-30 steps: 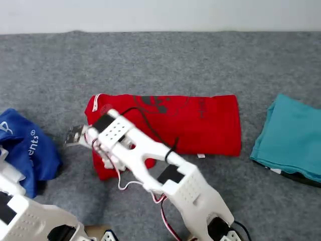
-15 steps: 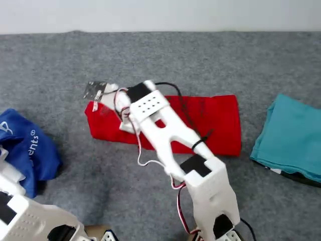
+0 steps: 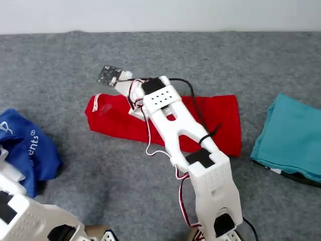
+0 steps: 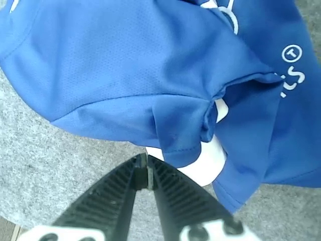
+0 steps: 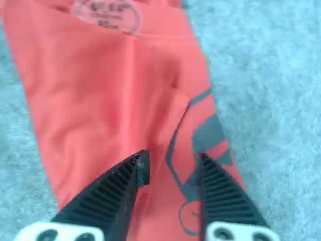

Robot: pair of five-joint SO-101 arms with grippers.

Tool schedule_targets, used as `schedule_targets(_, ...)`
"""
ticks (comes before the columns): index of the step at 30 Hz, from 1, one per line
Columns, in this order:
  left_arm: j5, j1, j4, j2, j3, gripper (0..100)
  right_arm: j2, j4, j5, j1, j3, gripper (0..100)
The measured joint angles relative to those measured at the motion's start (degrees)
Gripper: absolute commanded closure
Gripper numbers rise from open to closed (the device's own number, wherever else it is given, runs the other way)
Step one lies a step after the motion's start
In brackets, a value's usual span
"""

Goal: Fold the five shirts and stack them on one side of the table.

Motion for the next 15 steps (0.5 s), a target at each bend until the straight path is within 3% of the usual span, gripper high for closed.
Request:
schedule_targets(3,0.0,0.0,0.0,0.0,0.0,99,1.1,0.0,-0.5,1.3,0.0,81.5)
schedule_targets(8,0.0,0.0,0.0,0.0,0.0,99,0.9,3.3,-0.8,2.4,0.0,93.2)
schedule_targets(15,0.0,0.0,0.0,0.0,0.0,99,-4.2,12.7,-0.8,-2.7,0.0,98.9)
